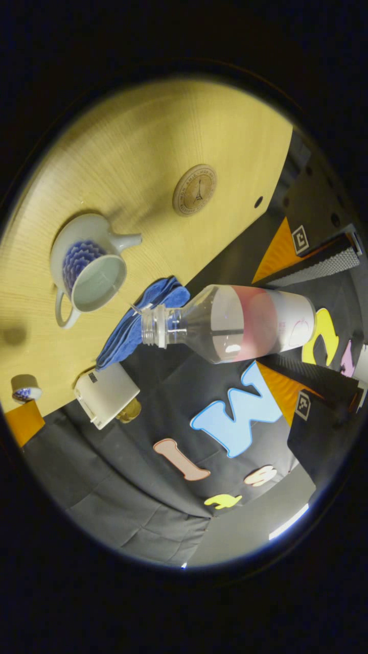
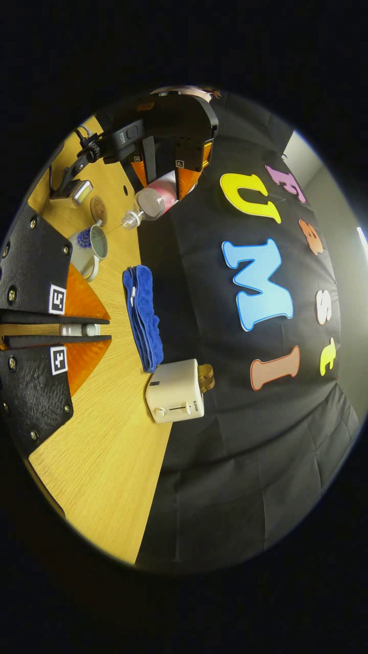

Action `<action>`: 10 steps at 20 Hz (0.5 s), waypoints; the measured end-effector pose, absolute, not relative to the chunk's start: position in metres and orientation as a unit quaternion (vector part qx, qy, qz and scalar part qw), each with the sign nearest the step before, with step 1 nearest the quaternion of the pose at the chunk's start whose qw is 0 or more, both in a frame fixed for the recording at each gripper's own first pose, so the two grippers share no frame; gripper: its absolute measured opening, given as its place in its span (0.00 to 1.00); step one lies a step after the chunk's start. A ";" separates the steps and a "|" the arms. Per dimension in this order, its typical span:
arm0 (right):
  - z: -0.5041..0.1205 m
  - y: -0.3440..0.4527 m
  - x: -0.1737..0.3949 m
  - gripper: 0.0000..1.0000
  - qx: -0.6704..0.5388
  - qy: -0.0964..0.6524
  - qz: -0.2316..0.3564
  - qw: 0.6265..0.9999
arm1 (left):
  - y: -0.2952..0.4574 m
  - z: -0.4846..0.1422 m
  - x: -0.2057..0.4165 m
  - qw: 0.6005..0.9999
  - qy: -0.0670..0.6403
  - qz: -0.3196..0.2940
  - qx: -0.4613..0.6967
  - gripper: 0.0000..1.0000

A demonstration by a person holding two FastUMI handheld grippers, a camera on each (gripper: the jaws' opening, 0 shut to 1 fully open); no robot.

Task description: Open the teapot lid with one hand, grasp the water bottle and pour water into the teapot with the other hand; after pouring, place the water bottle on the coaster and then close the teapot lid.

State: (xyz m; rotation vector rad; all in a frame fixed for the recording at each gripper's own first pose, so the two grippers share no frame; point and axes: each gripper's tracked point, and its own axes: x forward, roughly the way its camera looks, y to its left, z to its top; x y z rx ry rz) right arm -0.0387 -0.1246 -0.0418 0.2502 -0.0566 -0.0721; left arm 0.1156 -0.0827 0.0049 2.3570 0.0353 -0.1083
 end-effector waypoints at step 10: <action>-0.046 -0.124 -0.036 0.08 0.121 -0.020 -0.039 0.992 | -0.084 -0.003 0.112 0.477 0.007 -0.068 0.876 0.88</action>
